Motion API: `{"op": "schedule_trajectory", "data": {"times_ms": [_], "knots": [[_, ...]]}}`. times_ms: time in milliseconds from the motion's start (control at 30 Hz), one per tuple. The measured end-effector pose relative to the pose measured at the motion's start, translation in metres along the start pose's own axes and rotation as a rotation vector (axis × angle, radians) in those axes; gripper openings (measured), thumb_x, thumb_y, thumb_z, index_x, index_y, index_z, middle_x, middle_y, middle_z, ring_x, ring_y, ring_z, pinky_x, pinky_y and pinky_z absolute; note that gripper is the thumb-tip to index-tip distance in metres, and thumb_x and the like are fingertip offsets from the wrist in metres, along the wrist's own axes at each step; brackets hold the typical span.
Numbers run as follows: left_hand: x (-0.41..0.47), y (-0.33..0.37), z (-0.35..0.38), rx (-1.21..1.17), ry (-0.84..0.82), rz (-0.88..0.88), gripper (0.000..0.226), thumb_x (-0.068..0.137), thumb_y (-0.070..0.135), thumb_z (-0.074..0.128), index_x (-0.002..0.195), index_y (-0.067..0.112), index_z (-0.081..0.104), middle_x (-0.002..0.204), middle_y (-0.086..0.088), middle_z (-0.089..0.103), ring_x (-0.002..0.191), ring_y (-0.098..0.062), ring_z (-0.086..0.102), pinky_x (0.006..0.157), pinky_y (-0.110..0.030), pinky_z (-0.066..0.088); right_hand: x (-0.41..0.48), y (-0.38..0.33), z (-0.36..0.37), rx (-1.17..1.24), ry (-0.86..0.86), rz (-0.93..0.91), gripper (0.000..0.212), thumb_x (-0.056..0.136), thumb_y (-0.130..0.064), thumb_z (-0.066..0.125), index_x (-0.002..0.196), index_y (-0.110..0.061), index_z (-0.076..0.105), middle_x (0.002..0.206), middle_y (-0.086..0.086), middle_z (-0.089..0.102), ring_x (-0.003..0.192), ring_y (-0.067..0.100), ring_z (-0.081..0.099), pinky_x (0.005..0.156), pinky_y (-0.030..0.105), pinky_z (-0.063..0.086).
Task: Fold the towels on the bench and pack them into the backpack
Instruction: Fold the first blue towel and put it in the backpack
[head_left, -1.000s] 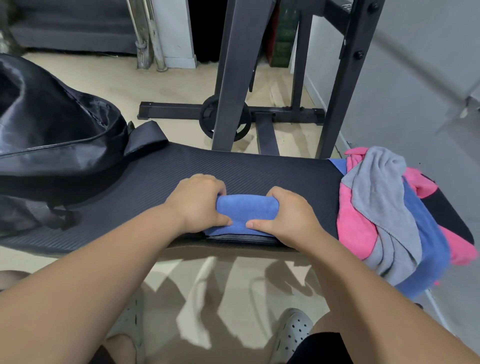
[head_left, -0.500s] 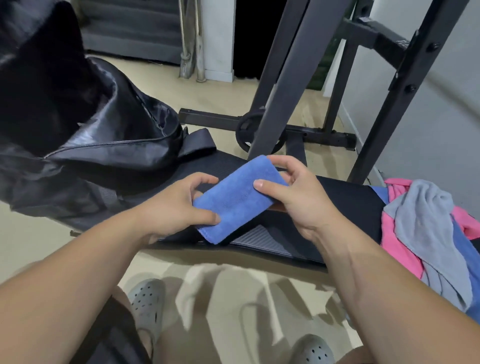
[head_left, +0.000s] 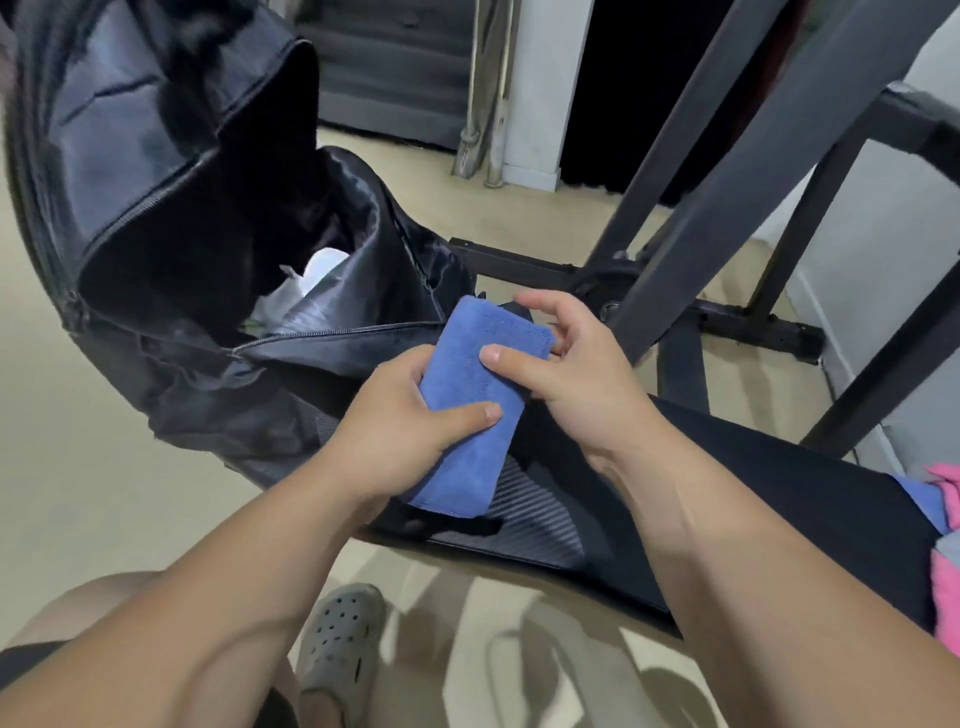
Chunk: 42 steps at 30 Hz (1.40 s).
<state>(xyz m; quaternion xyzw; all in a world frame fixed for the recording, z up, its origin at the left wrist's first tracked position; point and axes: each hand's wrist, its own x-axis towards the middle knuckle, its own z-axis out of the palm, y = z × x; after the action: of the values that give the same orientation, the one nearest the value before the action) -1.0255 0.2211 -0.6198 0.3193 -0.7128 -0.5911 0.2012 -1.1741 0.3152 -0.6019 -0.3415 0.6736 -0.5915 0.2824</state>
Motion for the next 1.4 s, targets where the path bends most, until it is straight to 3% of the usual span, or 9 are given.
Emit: {"op": "schedule_trajectory", "data": {"times_ms": [133,300,433,600,933,1033,1167,1333,1400], "knots": [[-0.001,0.017,-0.034,0.107,0.329,0.069,0.035,0.074,0.035,0.085,0.103,0.034,0.064,0.094,0.017,0.072,0.084,-0.004,0.069,0.072,-0.034,0.055,0.035,-0.017,0.031,-0.123,0.024,-0.117,0.03,0.101,-0.04,0.056,0.128,-0.029,0.06,0.109,-0.01,0.068,0.093,-0.004,0.064,0.089,0.029,0.054],[-0.019,0.049,-0.088,0.153,0.602,0.145,0.032,0.073,0.035,0.074,0.099,0.039,0.057,0.089,0.024,0.064,0.077,0.0,0.063,0.065,-0.034,0.05,0.064,-0.03,0.069,-0.584,-0.179,-0.4,0.05,0.093,-0.014,0.043,0.139,-0.026,0.057,0.149,-0.009,0.049,0.134,0.012,0.043,0.116,0.035,0.034],[-0.011,0.073,-0.125,0.542,0.662,0.178,0.035,0.076,0.033,0.07,0.107,0.034,0.054,0.09,0.015,0.061,0.083,-0.016,0.058,0.066,-0.037,0.047,0.064,-0.031,0.096,-1.037,-0.399,-0.53,0.075,0.085,-0.015,0.054,0.154,-0.036,0.034,0.163,-0.012,0.022,0.123,0.028,0.042,0.101,0.038,0.039],[0.03,0.075,-0.136,1.339,0.538,0.168,0.022,0.089,0.022,0.054,0.098,0.013,0.037,0.071,-0.003,0.043,0.059,-0.026,0.04,0.052,-0.034,0.027,0.063,-0.023,0.089,-1.139,-0.338,-0.524,0.065,0.083,-0.023,0.066,0.142,-0.032,0.041,0.137,-0.005,0.034,0.111,0.029,0.044,0.09,0.044,0.048],[0.044,0.056,-0.182,1.35,0.596,0.068,0.012,0.089,0.018,0.051,0.091,0.015,0.039,0.069,0.001,0.037,0.073,-0.031,0.046,0.064,-0.039,0.037,0.04,-0.005,0.088,-1.187,-0.298,-0.539,0.04,0.086,-0.034,0.062,0.122,-0.02,0.051,0.12,-0.002,0.039,0.103,0.025,0.045,0.077,0.041,0.053],[0.056,0.065,-0.168,1.449,0.482,0.014,0.02,0.085,0.017,0.058,0.094,0.017,0.04,0.078,-0.003,0.047,0.075,-0.031,0.048,0.064,-0.04,0.04,0.037,-0.003,0.091,-1.174,-0.267,-0.547,0.038,0.082,-0.026,0.061,0.118,-0.018,0.051,0.119,-0.001,0.04,0.1,0.028,0.046,0.073,0.041,0.053],[0.093,0.077,-0.127,1.312,0.056,0.078,0.029,0.083,0.018,0.066,0.109,0.02,0.055,0.097,-0.003,0.06,0.088,-0.028,0.057,0.072,-0.037,0.049,0.034,0.0,0.095,-1.167,-0.262,-0.544,0.036,0.077,-0.014,0.058,0.111,-0.015,0.046,0.119,0.002,0.038,0.098,0.029,0.043,0.068,0.037,0.044],[0.13,0.041,-0.146,1.302,-0.187,-0.41,0.035,0.088,0.006,0.054,0.121,0.014,0.064,0.119,-0.012,0.064,0.104,-0.032,0.061,0.08,-0.035,0.045,0.033,0.004,0.09,-1.15,-0.275,-0.553,0.038,0.078,-0.011,0.056,0.114,-0.016,0.045,0.123,0.0,0.036,0.103,0.026,0.042,0.074,0.033,0.048],[0.132,0.023,-0.148,1.445,-0.352,-0.518,0.029,0.081,0.0,0.053,0.095,0.012,0.076,0.101,-0.01,0.072,0.09,-0.027,0.064,0.075,-0.032,0.047,0.034,0.005,0.09,-1.14,-0.284,-0.561,0.04,0.079,-0.012,0.057,0.118,-0.016,0.046,0.126,-0.001,0.037,0.105,0.025,0.042,0.074,0.032,0.047]]}}
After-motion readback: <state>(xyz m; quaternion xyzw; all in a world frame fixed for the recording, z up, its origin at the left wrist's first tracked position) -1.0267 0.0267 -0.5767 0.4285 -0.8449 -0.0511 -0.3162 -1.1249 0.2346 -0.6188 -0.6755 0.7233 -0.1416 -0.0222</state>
